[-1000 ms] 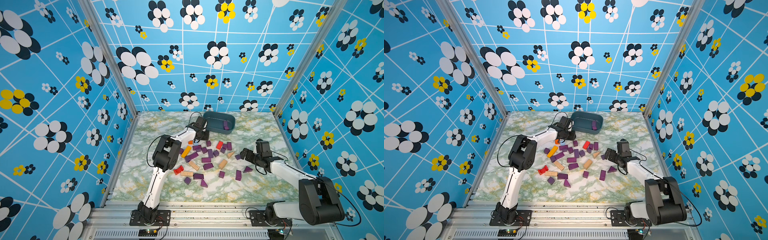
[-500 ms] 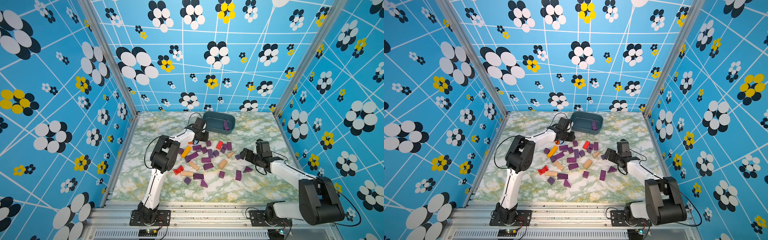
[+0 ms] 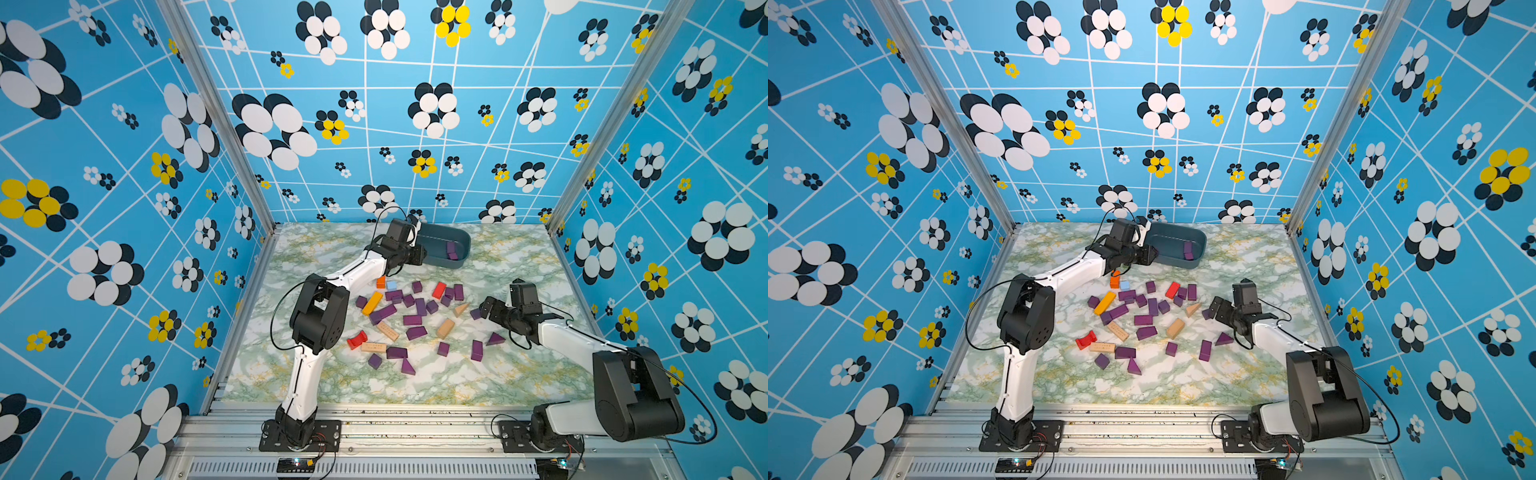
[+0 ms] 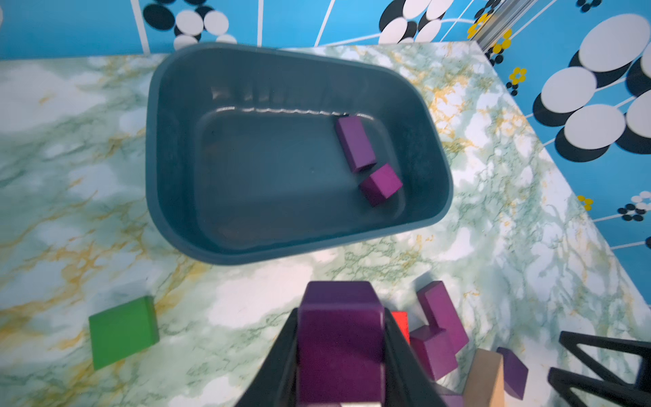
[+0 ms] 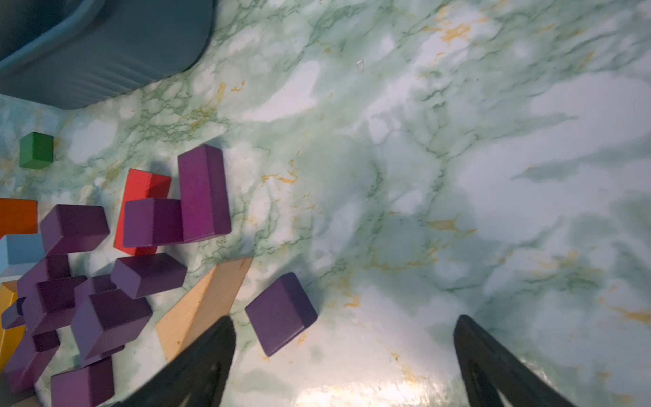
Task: Pick purple bricks into the storage bin
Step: Pick up the building block from the center of the board, then place the building block in the storage box.
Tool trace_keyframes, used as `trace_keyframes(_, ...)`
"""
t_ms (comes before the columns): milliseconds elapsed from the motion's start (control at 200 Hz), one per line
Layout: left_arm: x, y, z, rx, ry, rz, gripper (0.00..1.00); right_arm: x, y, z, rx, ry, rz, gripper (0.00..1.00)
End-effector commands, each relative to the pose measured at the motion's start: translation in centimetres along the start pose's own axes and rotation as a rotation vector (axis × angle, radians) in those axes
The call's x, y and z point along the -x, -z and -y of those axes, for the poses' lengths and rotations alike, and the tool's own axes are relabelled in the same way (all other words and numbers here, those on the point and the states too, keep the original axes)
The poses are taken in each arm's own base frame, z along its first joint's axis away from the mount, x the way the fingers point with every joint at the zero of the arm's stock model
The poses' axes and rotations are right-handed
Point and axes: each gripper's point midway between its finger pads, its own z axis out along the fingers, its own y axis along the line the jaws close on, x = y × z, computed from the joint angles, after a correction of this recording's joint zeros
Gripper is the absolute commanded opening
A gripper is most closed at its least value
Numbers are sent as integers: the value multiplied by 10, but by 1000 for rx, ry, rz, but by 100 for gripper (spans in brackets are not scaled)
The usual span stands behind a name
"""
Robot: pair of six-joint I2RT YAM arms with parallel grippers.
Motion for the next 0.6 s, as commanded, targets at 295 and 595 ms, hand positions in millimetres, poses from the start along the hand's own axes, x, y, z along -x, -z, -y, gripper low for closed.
trace_keyframes(295, 51, -48, -37, -3, 59, 108, 48, -6, -9, 6, -15, 4, -22, 99)
trace_keyframes(595, 58, -32, -31, 7, 23, 143, 99, -10, -8, 8, -16, -4, -19, 99)
